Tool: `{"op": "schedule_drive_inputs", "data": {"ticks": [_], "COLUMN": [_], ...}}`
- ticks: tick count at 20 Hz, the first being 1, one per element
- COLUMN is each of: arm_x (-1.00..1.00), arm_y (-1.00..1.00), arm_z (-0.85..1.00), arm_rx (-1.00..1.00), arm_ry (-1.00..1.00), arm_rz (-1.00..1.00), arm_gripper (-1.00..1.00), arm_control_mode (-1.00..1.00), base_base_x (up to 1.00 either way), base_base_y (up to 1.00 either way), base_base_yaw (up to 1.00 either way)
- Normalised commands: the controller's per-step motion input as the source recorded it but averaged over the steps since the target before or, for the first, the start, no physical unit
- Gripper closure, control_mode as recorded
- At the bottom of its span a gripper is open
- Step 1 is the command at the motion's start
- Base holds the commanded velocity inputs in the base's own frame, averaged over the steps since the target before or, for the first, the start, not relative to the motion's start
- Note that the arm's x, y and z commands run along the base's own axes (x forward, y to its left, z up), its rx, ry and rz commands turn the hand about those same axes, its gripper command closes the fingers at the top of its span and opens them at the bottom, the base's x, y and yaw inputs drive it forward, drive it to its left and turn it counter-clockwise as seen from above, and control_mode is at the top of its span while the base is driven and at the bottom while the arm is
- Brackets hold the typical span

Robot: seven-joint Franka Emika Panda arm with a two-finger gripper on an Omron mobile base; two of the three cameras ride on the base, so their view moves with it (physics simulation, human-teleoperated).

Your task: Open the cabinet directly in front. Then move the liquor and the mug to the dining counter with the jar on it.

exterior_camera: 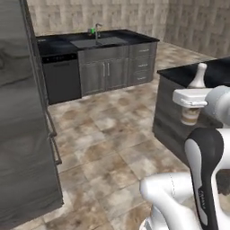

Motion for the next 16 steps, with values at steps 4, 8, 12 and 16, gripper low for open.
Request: {"op": "schedule_drive_inputs", "data": {"ticks": [4,8,12,16], "arm_x": [0.00,0.00,0.00,0.00], "arm_y": [0.00,0.00,0.00,0.00], "arm_z": [0.00,0.00,0.00,0.00], "arm_rx": [0.00,0.00,0.00,0.00], "arm_ry": [0.00,0.00,0.00,0.00], "arm_rz": [0.00,0.00,0.00,0.00], "arm_gripper": [1.00,1.00,1.00,1.00], "arm_control_mode": [1.00,1.00,1.00,1.00], "base_base_x": [1.00,1.00,1.00,1.00], "base_base_y": [-0.84,-0.62,-0.01,0.00], "base_base_yaw": [0.19,0.22,0.24,0.26]}}
